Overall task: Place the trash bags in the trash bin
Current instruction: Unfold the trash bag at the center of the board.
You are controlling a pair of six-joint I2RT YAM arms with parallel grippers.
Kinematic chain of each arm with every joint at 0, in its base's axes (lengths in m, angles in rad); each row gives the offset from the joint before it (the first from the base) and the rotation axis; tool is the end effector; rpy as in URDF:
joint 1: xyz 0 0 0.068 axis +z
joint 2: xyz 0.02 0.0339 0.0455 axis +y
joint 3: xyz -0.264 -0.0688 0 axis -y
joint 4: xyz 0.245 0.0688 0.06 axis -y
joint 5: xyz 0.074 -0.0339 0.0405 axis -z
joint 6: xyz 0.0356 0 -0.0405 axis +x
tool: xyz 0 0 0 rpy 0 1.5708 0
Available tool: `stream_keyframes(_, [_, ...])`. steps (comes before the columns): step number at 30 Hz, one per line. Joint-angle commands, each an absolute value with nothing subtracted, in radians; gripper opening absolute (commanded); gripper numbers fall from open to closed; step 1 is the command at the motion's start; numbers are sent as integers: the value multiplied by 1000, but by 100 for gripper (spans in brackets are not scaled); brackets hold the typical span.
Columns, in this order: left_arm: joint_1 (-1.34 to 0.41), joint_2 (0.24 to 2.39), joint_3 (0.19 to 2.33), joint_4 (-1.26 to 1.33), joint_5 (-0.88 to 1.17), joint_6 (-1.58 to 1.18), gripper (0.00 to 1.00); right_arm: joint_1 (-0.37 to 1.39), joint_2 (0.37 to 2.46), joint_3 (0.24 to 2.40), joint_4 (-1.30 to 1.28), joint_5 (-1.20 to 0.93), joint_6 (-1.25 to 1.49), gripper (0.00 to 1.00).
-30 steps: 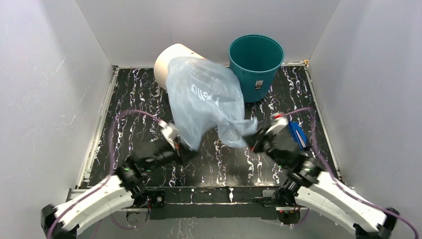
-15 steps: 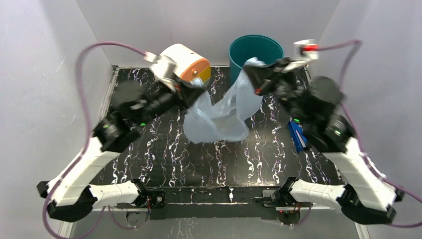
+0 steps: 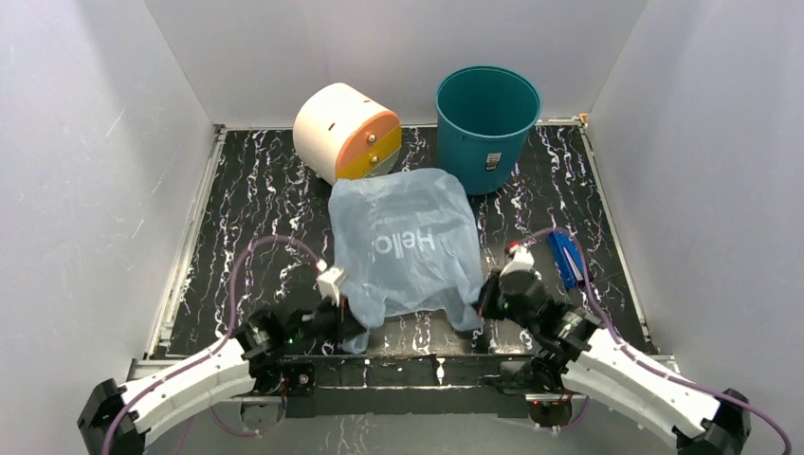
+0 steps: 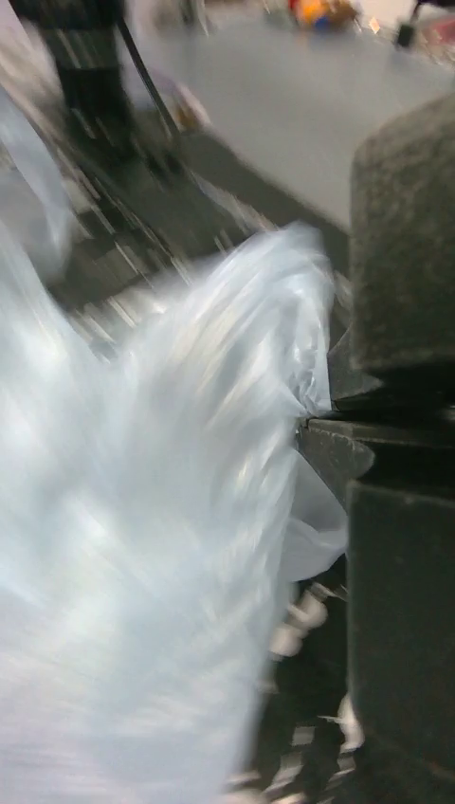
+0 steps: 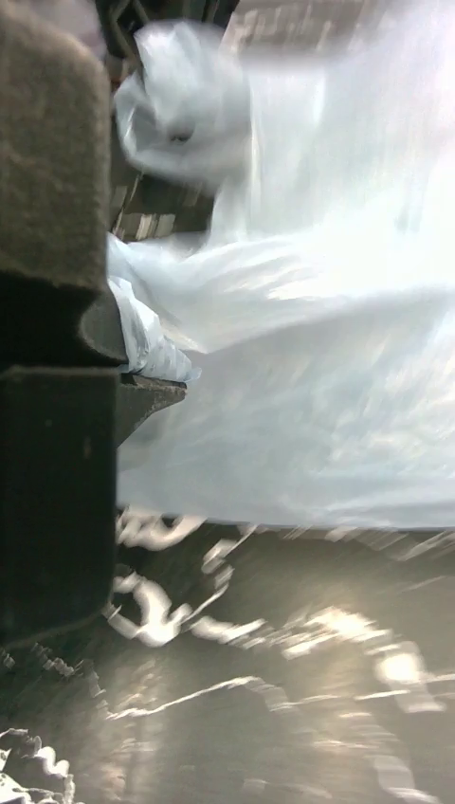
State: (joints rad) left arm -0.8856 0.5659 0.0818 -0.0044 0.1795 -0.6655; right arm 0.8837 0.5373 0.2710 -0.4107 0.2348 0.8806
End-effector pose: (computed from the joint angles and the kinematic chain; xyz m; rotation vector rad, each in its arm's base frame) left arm 0.0825 -0.1110 0.1430 0.3684 2.2250 -1.0922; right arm 0.0889 0.0953 0.1740 0.1273 2.3152 0.6831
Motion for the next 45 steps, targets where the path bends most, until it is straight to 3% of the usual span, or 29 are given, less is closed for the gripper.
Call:
stream_keyframes(1, [-891,586,651,-91,30,-424,0,884,623,732,-247,409,667,0])
stream_keyframes(5, [-891,834,1244,-325,80,-155,0,884,876,1302,-359,345,397,0])
stream_keyframes(7, [-891,865,1360,-329,141,-123,0,884,887,1380,-318,280,355,0])
stream_keyframes(9, [-891,822,1315,-284,165,-144,0,884,821,1271,-230,268,374,0])
stream_keyframes(15, [-890,590,656,-182,86,-443,0,882,666,672,-363,345,761,0])
stream_keyframes(19, [-891,517,422,-66,149,-613,0,883,600,559,-369,335,904,0])
stream_keyframes(23, [-890,580,616,-219,25,-484,0,881,642,691,-282,386,786,0])
stream_keyframes(28, [-891,784,870,-369,-62,-362,0,881,831,936,-394,415,680,0])
stream_keyframes(41, [-890,768,789,-417,-144,-539,0,881,835,803,-374,280,786,0])
stream_keyframes(43, [-890,851,884,-424,-156,-497,0,874,947,897,-341,272,729,0])
stream_keyframes(45, [-890,1003,1113,-492,-217,-398,0,858,1101,1123,-330,254,590,0])
